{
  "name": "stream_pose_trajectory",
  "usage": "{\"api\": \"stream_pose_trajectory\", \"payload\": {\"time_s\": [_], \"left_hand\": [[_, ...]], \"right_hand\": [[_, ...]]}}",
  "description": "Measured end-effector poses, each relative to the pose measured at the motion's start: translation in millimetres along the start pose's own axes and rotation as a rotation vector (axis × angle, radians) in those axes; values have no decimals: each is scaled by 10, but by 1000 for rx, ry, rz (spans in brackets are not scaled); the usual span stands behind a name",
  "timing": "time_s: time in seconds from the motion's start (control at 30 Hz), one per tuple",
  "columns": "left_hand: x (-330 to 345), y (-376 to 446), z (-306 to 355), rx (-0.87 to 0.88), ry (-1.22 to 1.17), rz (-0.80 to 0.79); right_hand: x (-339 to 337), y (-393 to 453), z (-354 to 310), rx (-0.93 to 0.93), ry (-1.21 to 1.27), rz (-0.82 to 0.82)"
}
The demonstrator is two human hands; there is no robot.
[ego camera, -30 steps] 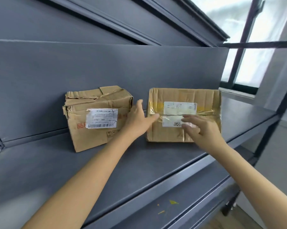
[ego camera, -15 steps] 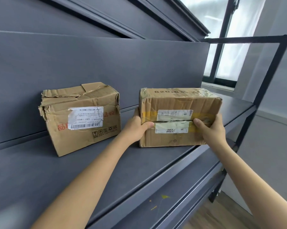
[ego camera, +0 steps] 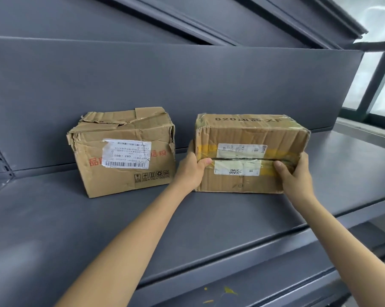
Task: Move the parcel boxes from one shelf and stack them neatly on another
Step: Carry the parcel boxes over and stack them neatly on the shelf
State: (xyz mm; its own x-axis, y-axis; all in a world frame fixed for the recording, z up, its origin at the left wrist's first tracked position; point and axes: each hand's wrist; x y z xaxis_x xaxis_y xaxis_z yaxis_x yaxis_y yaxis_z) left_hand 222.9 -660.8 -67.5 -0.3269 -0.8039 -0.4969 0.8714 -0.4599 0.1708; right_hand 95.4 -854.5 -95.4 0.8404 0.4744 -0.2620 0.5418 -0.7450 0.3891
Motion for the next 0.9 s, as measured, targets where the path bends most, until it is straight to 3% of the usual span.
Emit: {"api": "stream_pose_trajectory", "payload": {"time_s": [0.33,0.5,0.6,0.63,0.73,0.9], "left_hand": [[75,-130,182,-230,151,317],[-267,-323,455,192,322,544],[-448,-184,457,413,625,676],[-513,-118,410,357,765,673],[-700,36,169,26,1011,471],[-624,223,-44,96,1000,574]], "right_hand": [[305,658,181,-30,83,-169],[565,840,193,-28,91,-231],[706,872,221,-10,98,-246],[751,886,210,-7,104,-250],[908,933,150,-15,121,-258],[1165,1051,114,-23,158,-268]]}}
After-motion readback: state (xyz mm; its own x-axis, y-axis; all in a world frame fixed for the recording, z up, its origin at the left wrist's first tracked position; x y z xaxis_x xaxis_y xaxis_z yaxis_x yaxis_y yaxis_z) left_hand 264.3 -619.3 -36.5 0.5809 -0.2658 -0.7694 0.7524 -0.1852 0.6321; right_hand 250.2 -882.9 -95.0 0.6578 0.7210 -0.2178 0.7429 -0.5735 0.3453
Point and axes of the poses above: each hand's wrist, its own y-axis towards the middle knuckle, its own x-axis out of the palm, z = x × y, and after that the axes turned 1 degree about -x, right-handed
